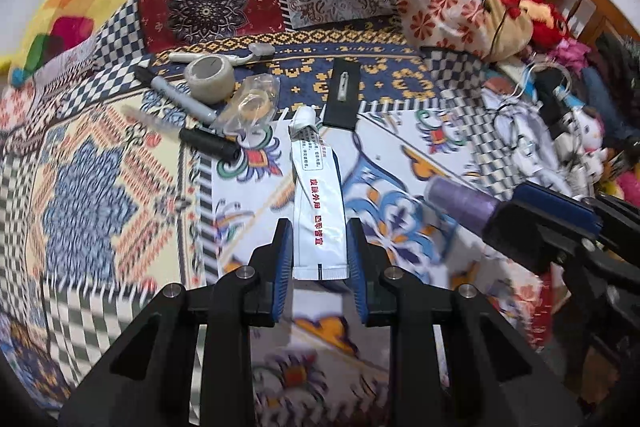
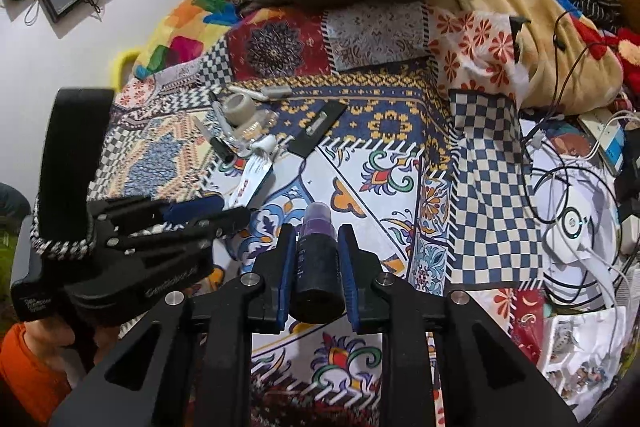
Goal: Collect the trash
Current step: 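Lift the white tube with the left gripper while the right gripper lifts the purple bottle, then carry the white tube and purple bottle with both grippers over the white bin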
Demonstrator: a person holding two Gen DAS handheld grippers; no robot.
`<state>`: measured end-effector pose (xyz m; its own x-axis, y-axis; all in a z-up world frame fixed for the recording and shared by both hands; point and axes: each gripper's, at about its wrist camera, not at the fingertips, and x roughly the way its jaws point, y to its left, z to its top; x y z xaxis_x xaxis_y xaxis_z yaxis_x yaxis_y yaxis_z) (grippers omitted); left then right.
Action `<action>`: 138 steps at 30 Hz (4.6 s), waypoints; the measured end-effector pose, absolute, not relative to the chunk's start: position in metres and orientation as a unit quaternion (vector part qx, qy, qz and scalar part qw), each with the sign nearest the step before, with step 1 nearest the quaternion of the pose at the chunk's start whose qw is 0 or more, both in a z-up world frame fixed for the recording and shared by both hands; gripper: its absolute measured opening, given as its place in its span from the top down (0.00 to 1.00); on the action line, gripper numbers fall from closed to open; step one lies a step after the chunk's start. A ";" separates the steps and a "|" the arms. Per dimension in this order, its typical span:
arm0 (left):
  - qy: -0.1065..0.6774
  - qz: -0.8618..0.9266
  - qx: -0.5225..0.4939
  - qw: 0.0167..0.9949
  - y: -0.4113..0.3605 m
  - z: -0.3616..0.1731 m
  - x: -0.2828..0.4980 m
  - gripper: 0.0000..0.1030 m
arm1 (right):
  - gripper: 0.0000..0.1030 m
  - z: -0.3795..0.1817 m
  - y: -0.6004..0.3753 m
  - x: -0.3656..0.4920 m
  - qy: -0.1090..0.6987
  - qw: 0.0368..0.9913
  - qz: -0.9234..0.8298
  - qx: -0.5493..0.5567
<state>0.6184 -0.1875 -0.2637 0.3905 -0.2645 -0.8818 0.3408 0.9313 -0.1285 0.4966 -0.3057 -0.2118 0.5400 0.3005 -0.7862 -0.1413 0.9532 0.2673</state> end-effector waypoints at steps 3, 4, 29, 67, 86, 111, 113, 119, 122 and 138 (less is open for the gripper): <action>0.517 -0.179 0.032 0.836 -0.183 -0.252 0.601 0.74 | 0.81 -0.207 -0.302 0.494 0.462 0.875 0.128 0.068; 0.517 -0.178 0.033 0.836 -0.183 -0.250 0.597 0.74 | 0.81 -0.208 -0.300 0.494 0.465 0.874 0.128 0.061; 0.541 -0.136 0.016 0.830 -0.143 -0.280 0.553 0.74 | 0.80 -0.241 -0.278 0.496 0.518 0.846 0.125 -0.011; 0.480 -0.078 -0.024 0.873 -0.069 -0.206 0.472 0.74 | 0.59 -0.231 -0.224 0.446 0.548 0.821 0.161 -0.024; 0.447 -0.052 -0.057 0.891 -0.025 -0.173 0.426 0.74 | 0.77 -0.236 -0.224 0.459 0.565 0.815 0.133 -0.011; 0.359 0.045 -0.099 0.927 0.085 -0.097 0.275 0.74 | 0.77 -0.065 -0.089 0.336 0.391 0.869 0.302 -0.039; 0.359 0.055 -0.103 0.926 0.098 -0.098 0.262 0.74 | 0.77 -0.063 -0.077 0.324 0.388 0.865 0.315 -0.043; 0.366 0.085 -0.119 0.919 0.134 -0.109 0.223 0.74 | 0.77 -0.072 -0.036 0.293 0.397 0.844 0.357 -0.053; 0.378 0.097 -0.128 0.912 0.153 -0.120 0.206 0.74 | 0.77 -0.081 -0.011 0.278 0.404 0.831 0.377 -0.066; 0.486 0.124 -0.184 0.845 0.208 -0.224 0.177 0.74 | 0.77 -0.170 0.082 0.242 0.507 0.734 0.434 -0.126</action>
